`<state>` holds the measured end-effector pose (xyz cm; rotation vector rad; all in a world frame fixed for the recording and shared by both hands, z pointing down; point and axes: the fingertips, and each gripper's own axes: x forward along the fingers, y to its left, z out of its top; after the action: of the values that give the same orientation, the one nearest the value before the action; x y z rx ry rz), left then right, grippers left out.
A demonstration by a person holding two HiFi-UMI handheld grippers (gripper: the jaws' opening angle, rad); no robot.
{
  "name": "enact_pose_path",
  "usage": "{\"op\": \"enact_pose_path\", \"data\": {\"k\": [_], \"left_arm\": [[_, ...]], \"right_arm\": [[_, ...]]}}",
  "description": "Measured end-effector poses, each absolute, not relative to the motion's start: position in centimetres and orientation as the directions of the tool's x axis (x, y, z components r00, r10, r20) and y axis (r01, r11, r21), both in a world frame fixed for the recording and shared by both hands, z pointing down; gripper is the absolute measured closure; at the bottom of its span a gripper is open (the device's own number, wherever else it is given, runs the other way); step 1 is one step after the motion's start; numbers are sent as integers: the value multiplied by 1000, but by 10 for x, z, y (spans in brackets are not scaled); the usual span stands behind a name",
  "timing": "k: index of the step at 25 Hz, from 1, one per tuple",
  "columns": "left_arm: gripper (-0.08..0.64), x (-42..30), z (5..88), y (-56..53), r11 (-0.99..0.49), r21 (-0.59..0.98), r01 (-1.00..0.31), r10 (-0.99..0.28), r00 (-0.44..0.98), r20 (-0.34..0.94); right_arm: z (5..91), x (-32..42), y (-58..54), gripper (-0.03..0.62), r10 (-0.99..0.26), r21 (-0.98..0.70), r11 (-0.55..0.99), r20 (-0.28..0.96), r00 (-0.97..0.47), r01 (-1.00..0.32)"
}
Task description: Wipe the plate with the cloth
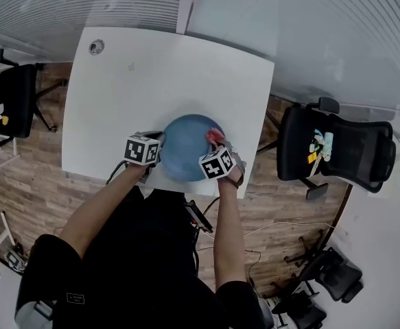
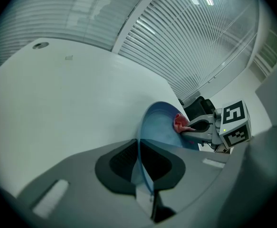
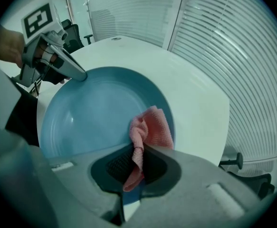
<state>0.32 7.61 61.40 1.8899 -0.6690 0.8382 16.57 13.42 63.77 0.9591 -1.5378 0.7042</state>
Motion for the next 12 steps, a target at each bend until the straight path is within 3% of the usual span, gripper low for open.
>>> {"op": "enact_pose_path", "data": {"k": [12], "left_arm": [[489, 7, 609, 80, -459, 556, -693, -70, 652, 755]], "right_arm": [[597, 149, 129, 571, -330, 91, 410, 943, -54, -908]]}}
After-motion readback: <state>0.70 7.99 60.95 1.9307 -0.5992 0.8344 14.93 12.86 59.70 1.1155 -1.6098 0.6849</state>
